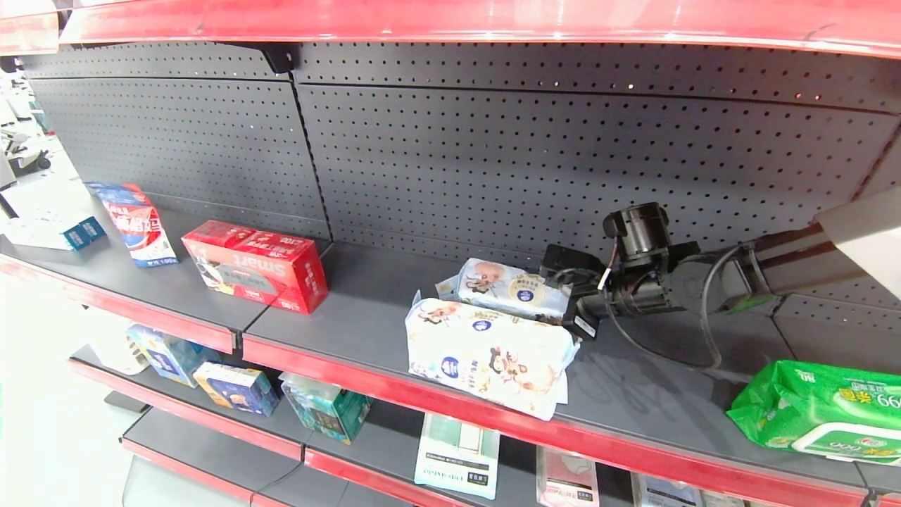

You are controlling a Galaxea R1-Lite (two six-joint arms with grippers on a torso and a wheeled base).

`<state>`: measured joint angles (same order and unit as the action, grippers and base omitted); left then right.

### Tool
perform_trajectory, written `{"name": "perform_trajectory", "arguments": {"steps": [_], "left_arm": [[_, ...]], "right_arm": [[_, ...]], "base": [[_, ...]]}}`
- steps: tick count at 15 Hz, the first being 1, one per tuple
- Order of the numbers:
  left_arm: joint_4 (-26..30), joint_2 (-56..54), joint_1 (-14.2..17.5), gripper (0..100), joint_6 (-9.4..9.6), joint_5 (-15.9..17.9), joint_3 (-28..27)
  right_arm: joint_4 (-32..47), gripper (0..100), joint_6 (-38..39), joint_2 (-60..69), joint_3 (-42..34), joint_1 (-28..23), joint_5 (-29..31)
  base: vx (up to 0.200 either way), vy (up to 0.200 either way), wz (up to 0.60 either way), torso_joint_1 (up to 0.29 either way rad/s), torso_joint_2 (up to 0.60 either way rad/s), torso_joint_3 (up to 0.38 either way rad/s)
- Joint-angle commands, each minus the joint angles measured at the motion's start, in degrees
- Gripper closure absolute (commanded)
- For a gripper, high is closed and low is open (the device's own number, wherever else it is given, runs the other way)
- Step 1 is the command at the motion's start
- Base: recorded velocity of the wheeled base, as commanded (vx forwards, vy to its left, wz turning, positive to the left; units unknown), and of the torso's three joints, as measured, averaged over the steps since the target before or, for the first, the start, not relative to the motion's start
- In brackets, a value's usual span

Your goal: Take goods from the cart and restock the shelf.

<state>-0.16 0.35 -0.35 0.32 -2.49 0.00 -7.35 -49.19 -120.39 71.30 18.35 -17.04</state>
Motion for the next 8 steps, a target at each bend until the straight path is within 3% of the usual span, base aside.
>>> {"name": "perform_trajectory", "arguments": {"steps": [1,8], "left_arm": [[-0.02,0.09,0.00,0,-0.05,0.03,0.00],[-0.02,0.09,0.00,0,0.03,-0.06,0.00]], "right_arm": [[0.06,0,-0.03,-0.28,0.15,0.11,-0.01],[0.06,0,0.15,-0.37,2.44,-0.24,0.26]], "base": [[0.000,0.000,0.00,0.000,0.00,0.000],[0.000,0.000,0.00,0.000,0.00,0.000]]}}
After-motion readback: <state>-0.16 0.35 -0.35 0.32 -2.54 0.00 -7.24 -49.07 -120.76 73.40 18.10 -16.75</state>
